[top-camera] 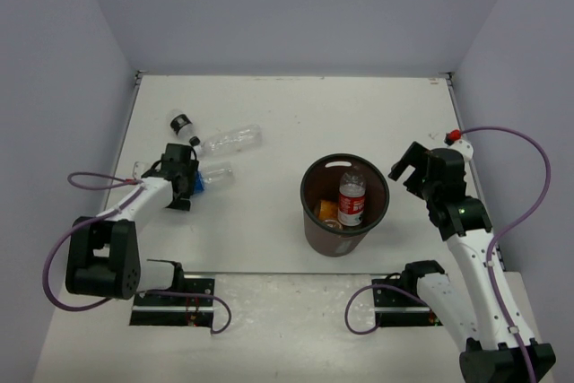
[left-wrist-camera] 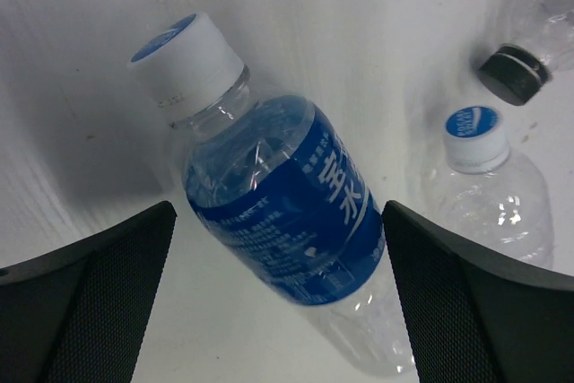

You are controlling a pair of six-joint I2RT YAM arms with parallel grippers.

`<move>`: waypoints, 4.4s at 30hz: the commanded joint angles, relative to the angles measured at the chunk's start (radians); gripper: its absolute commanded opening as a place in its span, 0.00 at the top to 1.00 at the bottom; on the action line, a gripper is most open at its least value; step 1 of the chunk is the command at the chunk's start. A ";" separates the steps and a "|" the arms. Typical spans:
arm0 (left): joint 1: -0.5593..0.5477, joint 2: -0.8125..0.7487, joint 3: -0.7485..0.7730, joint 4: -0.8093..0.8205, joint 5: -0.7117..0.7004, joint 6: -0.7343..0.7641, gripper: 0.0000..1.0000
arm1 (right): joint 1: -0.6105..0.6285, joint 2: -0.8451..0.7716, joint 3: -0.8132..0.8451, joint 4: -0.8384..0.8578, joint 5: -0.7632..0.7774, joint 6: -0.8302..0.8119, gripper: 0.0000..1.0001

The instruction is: Put the plastic bottles in the bin

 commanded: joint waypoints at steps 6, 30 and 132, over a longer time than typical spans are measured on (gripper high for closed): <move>0.009 0.021 0.014 -0.037 -0.071 -0.036 0.02 | -0.002 -0.029 -0.006 0.021 0.020 -0.014 0.01; 0.006 -0.497 0.174 -0.039 0.055 0.454 0.73 | -0.001 -0.080 -0.001 0.020 0.007 -0.012 0.01; -0.253 0.322 0.429 -0.075 -0.084 -0.340 0.00 | -0.003 -0.065 -0.069 0.095 0.076 0.022 0.01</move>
